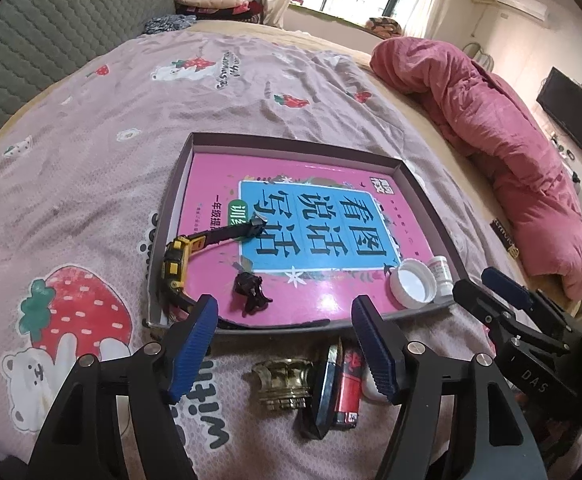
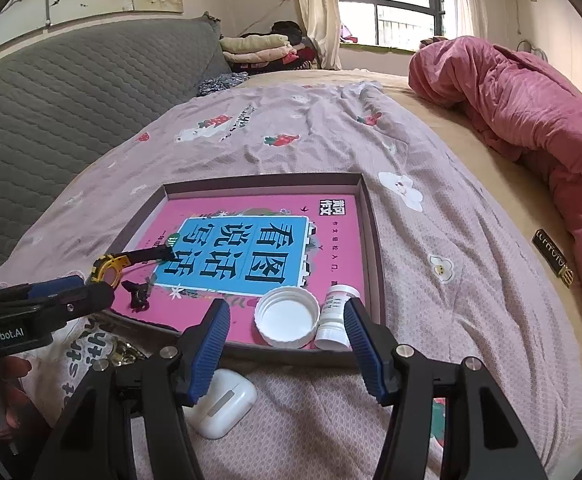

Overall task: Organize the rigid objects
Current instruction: 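Withdraw both open tools from the tray back toward the remaining objects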

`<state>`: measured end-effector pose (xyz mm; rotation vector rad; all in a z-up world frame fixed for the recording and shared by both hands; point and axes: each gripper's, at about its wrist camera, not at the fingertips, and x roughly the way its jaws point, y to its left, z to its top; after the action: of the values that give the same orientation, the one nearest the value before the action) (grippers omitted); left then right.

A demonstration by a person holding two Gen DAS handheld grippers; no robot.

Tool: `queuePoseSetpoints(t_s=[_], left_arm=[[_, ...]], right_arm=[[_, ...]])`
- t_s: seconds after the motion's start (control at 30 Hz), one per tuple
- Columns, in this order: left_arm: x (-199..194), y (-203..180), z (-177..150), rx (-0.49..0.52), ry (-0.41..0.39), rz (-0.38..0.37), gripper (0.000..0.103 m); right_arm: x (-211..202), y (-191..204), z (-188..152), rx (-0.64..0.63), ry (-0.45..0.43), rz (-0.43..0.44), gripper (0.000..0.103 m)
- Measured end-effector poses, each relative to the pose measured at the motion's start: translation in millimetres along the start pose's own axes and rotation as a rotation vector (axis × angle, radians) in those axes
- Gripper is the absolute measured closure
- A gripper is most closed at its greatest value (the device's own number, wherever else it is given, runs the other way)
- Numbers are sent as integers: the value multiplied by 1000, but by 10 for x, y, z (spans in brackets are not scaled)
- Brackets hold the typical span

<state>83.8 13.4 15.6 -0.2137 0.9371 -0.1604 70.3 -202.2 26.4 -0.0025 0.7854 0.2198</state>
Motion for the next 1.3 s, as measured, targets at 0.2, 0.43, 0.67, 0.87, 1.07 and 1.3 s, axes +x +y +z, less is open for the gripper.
queuePoseSetpoints(t_s=[0.2,0.43,0.67,0.87,1.07,1.3], left_arm=[[-45,-50,-64,19,8,2,32],[-110,3,-91,12,7,13,32],[-145,21,-122,9,10,20,32],[-181,-20,-169,7,16,17,32],[-237,-73,-208,23,17,16,32],[-275,-80,-271,37,24,21,31]], right_arm=[[-61,34,-23,-21,-6,3,44],[-131,83,-78,-42,-7,12,44],[-171,118,-130,-50,-6,19,44],[-209,169,-141,-59,-9,29,44],[-264,215,-164,-68,-12,43,44],[-296,251,-202,-84,-11,51,44]])
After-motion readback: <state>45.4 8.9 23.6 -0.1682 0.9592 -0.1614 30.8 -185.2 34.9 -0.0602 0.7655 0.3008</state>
